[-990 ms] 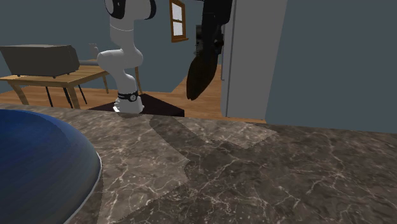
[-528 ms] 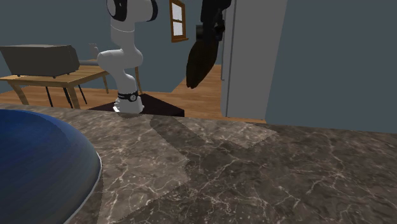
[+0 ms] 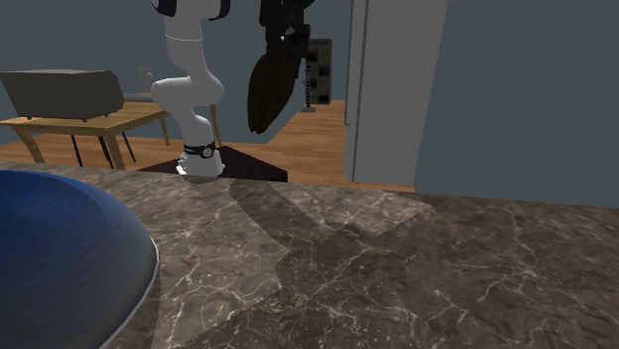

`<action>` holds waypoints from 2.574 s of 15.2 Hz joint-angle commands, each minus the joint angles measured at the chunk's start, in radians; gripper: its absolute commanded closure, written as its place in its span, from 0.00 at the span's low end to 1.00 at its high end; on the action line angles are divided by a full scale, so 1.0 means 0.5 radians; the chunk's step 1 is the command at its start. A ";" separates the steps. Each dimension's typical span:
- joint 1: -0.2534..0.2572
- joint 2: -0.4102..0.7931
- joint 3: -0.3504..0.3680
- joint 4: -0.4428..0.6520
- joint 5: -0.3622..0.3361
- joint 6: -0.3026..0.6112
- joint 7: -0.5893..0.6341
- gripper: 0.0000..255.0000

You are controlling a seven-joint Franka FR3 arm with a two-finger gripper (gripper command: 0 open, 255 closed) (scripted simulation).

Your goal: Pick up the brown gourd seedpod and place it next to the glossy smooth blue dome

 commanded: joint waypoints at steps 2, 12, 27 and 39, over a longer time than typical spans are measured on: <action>-0.080 -0.219 -0.036 -0.311 0.022 0.126 -0.081 1.00; -0.209 -0.517 -0.138 -0.809 0.044 0.388 -0.242 1.00; -0.220 -0.487 -0.148 -1.168 -0.012 0.763 -0.123 1.00; -0.229 -0.396 -0.160 -1.378 -0.079 1.052 -0.016 1.00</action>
